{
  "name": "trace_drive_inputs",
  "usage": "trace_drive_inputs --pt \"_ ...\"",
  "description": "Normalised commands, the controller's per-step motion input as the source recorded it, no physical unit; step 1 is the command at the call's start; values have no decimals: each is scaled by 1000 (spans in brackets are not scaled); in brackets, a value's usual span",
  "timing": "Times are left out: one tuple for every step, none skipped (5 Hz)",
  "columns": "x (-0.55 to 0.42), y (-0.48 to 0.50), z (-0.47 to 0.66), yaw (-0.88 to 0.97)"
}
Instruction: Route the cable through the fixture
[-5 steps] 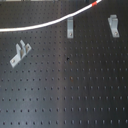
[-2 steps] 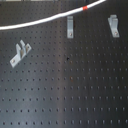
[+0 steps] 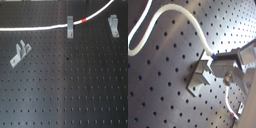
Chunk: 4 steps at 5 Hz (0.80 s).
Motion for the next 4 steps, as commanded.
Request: trace_drive_inputs --pt "-112 126 450 -828" --pt "-176 57 458 -814" --pt "-4 66 -2 0" --pt "-656 187 264 246"
